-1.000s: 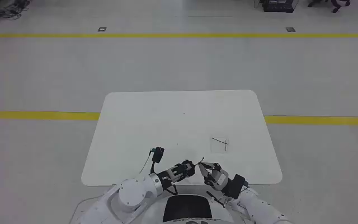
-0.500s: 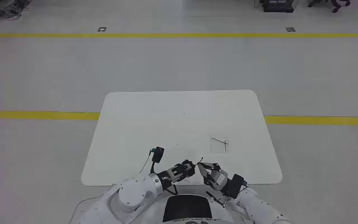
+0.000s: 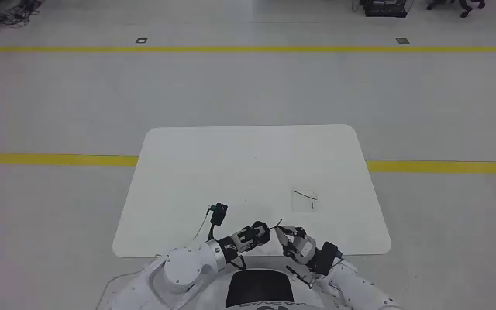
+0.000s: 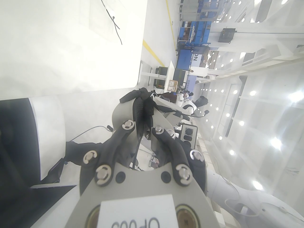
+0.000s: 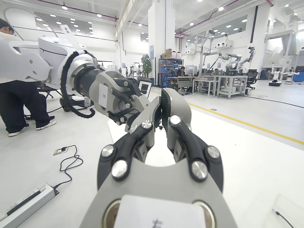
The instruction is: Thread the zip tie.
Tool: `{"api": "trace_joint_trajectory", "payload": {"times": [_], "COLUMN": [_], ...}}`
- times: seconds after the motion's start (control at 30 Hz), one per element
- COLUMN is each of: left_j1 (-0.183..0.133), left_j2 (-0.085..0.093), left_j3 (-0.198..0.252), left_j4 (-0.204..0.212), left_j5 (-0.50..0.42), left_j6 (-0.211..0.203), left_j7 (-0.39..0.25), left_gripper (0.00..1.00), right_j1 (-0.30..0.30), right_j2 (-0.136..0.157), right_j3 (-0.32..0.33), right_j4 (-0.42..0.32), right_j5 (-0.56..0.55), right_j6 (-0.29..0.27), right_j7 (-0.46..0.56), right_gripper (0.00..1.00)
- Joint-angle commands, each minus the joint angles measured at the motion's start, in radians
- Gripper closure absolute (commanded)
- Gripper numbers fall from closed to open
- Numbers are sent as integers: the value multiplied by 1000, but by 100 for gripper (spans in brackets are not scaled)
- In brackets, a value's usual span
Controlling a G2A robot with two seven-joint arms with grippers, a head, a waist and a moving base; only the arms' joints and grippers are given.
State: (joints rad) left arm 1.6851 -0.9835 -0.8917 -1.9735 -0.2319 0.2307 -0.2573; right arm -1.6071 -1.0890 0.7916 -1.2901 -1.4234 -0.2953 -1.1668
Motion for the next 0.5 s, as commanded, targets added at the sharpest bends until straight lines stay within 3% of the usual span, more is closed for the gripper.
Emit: {"api": "trace_joint_trajectory", "payload": {"times": [0.0, 0.47], "left_j1": [0, 0], "left_j2": [0, 0], "left_j3": [0, 0], "left_j4": [0, 0], "left_j5": [0, 0], "left_j6": [0, 0], "left_j7": [0, 0], "left_gripper": [100, 100], "right_j1": [-2, 0], "right_j2": [0, -11], "right_j3": [3, -7], "right_j4": [1, 18], "right_j5": [1, 7], "right_j6": [0, -26], "right_j7": [-1, 6], "right_gripper": [100, 100]}}
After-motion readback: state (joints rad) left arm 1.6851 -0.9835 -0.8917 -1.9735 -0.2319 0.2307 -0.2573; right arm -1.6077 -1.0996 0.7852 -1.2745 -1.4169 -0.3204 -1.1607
